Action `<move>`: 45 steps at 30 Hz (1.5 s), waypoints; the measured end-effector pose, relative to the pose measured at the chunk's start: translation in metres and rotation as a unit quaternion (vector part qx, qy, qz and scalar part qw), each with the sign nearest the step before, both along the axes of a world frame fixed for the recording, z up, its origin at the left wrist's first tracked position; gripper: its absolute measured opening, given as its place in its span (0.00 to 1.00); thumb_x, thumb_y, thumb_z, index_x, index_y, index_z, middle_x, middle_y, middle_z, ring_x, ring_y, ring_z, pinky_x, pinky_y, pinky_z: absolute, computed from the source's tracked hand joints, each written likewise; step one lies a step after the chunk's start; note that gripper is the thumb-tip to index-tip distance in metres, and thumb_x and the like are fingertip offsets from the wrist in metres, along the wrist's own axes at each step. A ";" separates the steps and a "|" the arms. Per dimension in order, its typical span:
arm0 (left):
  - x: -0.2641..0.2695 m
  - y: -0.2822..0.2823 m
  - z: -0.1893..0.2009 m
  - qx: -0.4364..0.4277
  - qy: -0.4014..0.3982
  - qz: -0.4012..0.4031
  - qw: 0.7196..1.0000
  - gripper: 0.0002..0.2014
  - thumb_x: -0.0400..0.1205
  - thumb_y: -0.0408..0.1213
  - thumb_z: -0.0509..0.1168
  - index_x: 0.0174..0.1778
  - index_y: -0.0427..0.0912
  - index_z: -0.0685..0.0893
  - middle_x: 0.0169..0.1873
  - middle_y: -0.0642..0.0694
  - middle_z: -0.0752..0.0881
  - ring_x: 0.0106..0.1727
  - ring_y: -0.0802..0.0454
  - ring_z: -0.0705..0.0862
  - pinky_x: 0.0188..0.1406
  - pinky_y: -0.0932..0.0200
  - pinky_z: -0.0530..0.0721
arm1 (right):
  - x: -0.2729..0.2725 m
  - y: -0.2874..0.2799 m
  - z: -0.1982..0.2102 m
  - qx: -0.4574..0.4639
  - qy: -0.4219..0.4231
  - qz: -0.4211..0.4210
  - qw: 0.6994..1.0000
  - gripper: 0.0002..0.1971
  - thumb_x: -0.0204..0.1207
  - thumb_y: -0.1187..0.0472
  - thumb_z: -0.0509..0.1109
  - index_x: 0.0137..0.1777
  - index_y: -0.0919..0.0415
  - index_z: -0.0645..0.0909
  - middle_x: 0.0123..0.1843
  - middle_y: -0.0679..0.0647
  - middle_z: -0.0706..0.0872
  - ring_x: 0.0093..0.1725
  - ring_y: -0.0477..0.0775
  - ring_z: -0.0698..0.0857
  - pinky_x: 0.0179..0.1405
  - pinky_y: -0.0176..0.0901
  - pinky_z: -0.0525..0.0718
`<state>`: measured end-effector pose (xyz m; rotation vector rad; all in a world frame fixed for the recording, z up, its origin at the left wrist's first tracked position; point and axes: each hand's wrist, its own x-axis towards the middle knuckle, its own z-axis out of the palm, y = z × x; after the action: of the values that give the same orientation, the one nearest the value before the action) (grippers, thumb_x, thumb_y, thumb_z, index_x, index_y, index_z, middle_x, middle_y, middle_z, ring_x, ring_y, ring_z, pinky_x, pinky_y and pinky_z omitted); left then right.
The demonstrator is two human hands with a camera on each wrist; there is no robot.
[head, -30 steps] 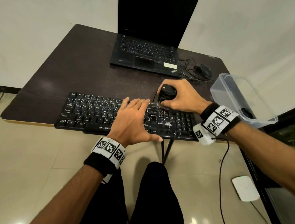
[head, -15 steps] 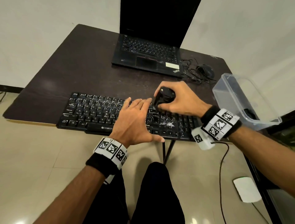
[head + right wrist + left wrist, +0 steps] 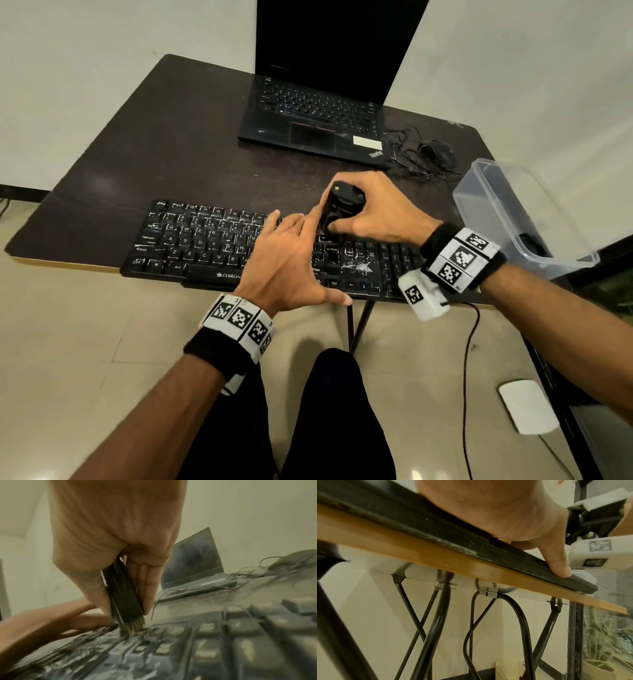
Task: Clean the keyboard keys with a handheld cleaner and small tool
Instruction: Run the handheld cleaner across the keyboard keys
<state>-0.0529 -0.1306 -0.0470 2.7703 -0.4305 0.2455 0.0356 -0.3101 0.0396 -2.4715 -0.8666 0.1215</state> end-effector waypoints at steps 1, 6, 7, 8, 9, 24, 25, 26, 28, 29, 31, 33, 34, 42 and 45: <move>0.000 0.000 0.001 0.003 0.004 -0.001 1.000 0.80 0.55 0.91 0.63 0.92 0.36 0.53 0.81 0.39 0.79 0.85 0.44 0.72 0.92 0.39 0.56 | 0.004 -0.002 0.001 -0.002 -0.006 -0.028 1.000 0.14 0.66 0.62 0.86 0.51 0.52 0.89 0.45 0.45 0.94 0.47 0.45 0.92 0.53 0.50 0.91; 0.000 -0.001 0.000 0.002 0.005 0.004 1.000 0.80 0.54 0.91 0.63 0.92 0.36 0.55 0.81 0.39 0.79 0.85 0.44 0.72 0.92 0.39 0.56 | -0.003 -0.009 0.003 -0.007 0.000 -0.008 1.000 0.15 0.66 0.62 0.86 0.51 0.52 0.90 0.45 0.45 0.93 0.46 0.44 0.92 0.49 0.42 0.89; 0.000 -0.001 -0.001 0.001 0.003 0.005 1.000 0.79 0.54 0.91 0.63 0.92 0.36 0.55 0.81 0.39 0.79 0.85 0.44 0.72 0.92 0.39 0.56 | -0.006 -0.007 0.000 -0.008 -0.007 0.000 1.000 0.15 0.66 0.61 0.86 0.52 0.52 0.89 0.45 0.45 0.93 0.46 0.45 0.92 0.49 0.43 0.89; 0.000 0.000 -0.001 0.001 0.002 0.003 1.000 0.79 0.54 0.91 0.63 0.92 0.36 0.55 0.81 0.39 0.79 0.85 0.44 0.73 0.92 0.39 0.56 | -0.004 -0.007 -0.001 -0.008 -0.017 -0.015 1.000 0.15 0.66 0.62 0.86 0.51 0.52 0.89 0.44 0.45 0.93 0.46 0.45 0.92 0.50 0.45 0.90; -0.001 -0.001 -0.001 0.002 0.003 0.000 1.000 0.79 0.54 0.91 0.63 0.92 0.36 0.55 0.80 0.39 0.79 0.85 0.44 0.73 0.92 0.39 0.57 | 0.000 -0.010 -0.001 -0.006 -0.023 -0.041 0.999 0.14 0.65 0.62 0.85 0.50 0.52 0.89 0.43 0.45 0.93 0.45 0.45 0.92 0.50 0.49 0.90; -0.001 0.001 -0.001 -0.009 0.001 0.004 1.000 0.80 0.53 0.90 0.65 0.92 0.36 0.56 0.79 0.39 0.80 0.84 0.44 0.74 0.91 0.39 0.57 | -0.004 -0.004 -0.005 0.009 -0.022 -0.022 0.999 0.14 0.65 0.58 0.84 0.51 0.50 0.89 0.44 0.45 0.94 0.45 0.44 0.92 0.50 0.49 0.90; -0.001 0.000 0.000 -0.007 0.000 0.004 1.000 0.80 0.53 0.91 0.65 0.92 0.35 0.56 0.79 0.38 0.81 0.84 0.44 0.74 0.91 0.38 0.58 | -0.001 -0.002 -0.004 0.012 -0.023 -0.038 0.999 0.14 0.65 0.58 0.84 0.50 0.50 0.89 0.43 0.45 0.93 0.45 0.44 0.92 0.51 0.51 0.90; -0.002 0.000 0.000 -0.005 0.000 0.001 1.000 0.80 0.54 0.91 0.65 0.91 0.35 0.56 0.79 0.38 0.81 0.84 0.44 0.74 0.91 0.38 0.58 | 0.002 -0.001 -0.002 0.014 -0.022 -0.050 0.998 0.14 0.64 0.58 0.84 0.49 0.51 0.89 0.43 0.45 0.93 0.44 0.44 0.91 0.51 0.52 0.90; -0.002 -0.001 0.001 -0.006 0.001 0.000 1.000 0.80 0.54 0.91 0.65 0.91 0.34 0.56 0.79 0.38 0.81 0.83 0.44 0.74 0.91 0.38 0.59 | 0.003 0.001 -0.001 0.015 -0.013 -0.041 0.999 0.13 0.64 0.59 0.84 0.49 0.52 0.89 0.43 0.45 0.93 0.45 0.45 0.91 0.51 0.51 0.90; -0.001 0.000 0.001 -0.010 0.000 0.003 1.000 0.80 0.54 0.90 0.65 0.92 0.34 0.55 0.78 0.39 0.81 0.83 0.44 0.75 0.91 0.38 0.59 | 0.002 0.003 -0.002 0.012 -0.011 -0.025 1.000 0.13 0.65 0.60 0.84 0.49 0.51 0.89 0.44 0.45 0.93 0.45 0.45 0.92 0.51 0.48 0.90; -0.001 0.000 0.002 -0.014 0.001 0.003 1.000 0.80 0.54 0.90 0.66 0.92 0.34 0.54 0.79 0.39 0.81 0.83 0.44 0.75 0.91 0.38 0.59 | 0.000 0.005 -0.004 0.013 -0.014 -0.024 1.000 0.13 0.65 0.59 0.84 0.49 0.50 0.89 0.44 0.44 0.94 0.45 0.43 0.92 0.50 0.46 0.90; -0.003 0.000 0.003 -0.014 0.005 0.001 1.000 0.80 0.54 0.90 0.66 0.92 0.35 0.53 0.80 0.38 0.80 0.84 0.44 0.74 0.91 0.38 0.58 | 0.005 0.003 -0.002 0.015 -0.014 -0.062 0.998 0.13 0.65 0.59 0.85 0.49 0.51 0.90 0.43 0.43 0.93 0.44 0.40 0.90 0.52 0.49 0.89; -0.004 -0.001 0.004 -0.014 0.008 -0.001 1.000 0.81 0.54 0.90 0.66 0.92 0.35 0.53 0.80 0.38 0.80 0.84 0.44 0.74 0.91 0.38 0.58 | 0.006 0.002 -0.001 0.015 -0.009 -0.070 0.997 0.14 0.64 0.60 0.85 0.49 0.52 0.90 0.42 0.42 0.92 0.43 0.39 0.89 0.52 0.50 0.89; -0.003 0.000 0.001 -0.015 -0.006 0.000 1.000 0.81 0.52 0.91 0.66 0.92 0.35 0.54 0.78 0.39 0.81 0.82 0.44 0.76 0.91 0.38 0.60 | 0.003 -0.006 0.001 0.013 -0.001 -0.088 0.996 0.14 0.64 0.61 0.86 0.50 0.52 0.90 0.43 0.44 0.93 0.45 0.44 0.91 0.53 0.50 0.90; 0.000 0.001 0.001 -0.009 0.000 0.003 1.000 0.80 0.53 0.91 0.64 0.91 0.35 0.56 0.79 0.39 0.80 0.83 0.45 0.75 0.91 0.39 0.58 | -0.009 -0.008 -0.001 -0.004 0.005 -0.034 0.999 0.15 0.64 0.60 0.87 0.50 0.49 0.90 0.44 0.44 0.94 0.46 0.43 0.92 0.49 0.43 0.89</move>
<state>-0.0532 -0.1293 -0.0464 2.7536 -0.4186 0.2494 0.0269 -0.3179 0.0388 -2.5033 -0.7777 0.1144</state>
